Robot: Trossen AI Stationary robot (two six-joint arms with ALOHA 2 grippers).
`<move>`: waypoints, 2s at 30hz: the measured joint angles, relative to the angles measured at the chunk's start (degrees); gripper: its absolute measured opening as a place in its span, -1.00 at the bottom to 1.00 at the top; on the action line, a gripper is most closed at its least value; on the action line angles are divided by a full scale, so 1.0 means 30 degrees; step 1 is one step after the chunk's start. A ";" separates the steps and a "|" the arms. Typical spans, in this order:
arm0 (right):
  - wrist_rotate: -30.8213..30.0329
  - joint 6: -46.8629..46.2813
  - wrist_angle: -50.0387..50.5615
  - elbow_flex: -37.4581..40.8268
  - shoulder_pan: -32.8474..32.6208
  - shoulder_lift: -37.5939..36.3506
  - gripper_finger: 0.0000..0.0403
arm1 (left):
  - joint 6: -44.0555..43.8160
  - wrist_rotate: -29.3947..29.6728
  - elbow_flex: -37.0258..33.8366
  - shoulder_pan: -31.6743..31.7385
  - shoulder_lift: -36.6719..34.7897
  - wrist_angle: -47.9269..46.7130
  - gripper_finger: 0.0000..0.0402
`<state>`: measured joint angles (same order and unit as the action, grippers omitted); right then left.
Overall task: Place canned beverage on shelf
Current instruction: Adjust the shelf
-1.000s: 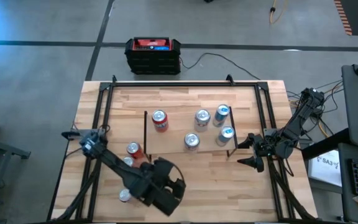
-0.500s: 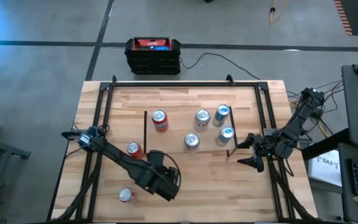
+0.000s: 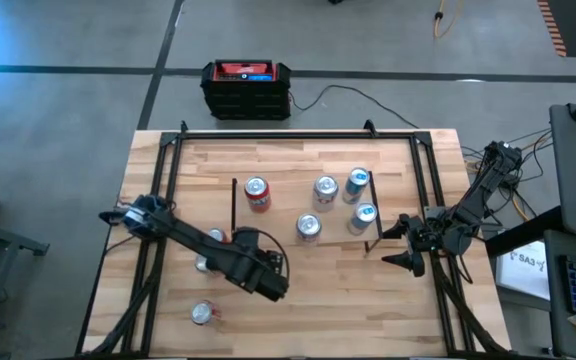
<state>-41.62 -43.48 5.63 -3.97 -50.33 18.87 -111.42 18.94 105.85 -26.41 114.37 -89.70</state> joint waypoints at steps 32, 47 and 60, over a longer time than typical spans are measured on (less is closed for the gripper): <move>0.0001 -0.0002 -0.0007 0.0000 0.0002 0.0000 0.91 | 0.2278 0.1835 0.0027 0.1149 -0.0044 -0.0055 0.88; 0.0003 -0.0002 -0.0010 0.0000 -0.0006 0.0000 0.91 | 0.2150 0.0673 0.0038 0.1165 -0.0087 0.0440 0.88; 0.0006 -0.0007 -0.0007 0.0000 -0.0006 0.0007 0.91 | 0.1992 -0.0132 -0.0933 0.1165 -0.0029 0.2050 0.88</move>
<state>-41.60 -43.51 5.61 -3.97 -50.35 18.90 -105.45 18.54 103.05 -22.92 114.28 -83.55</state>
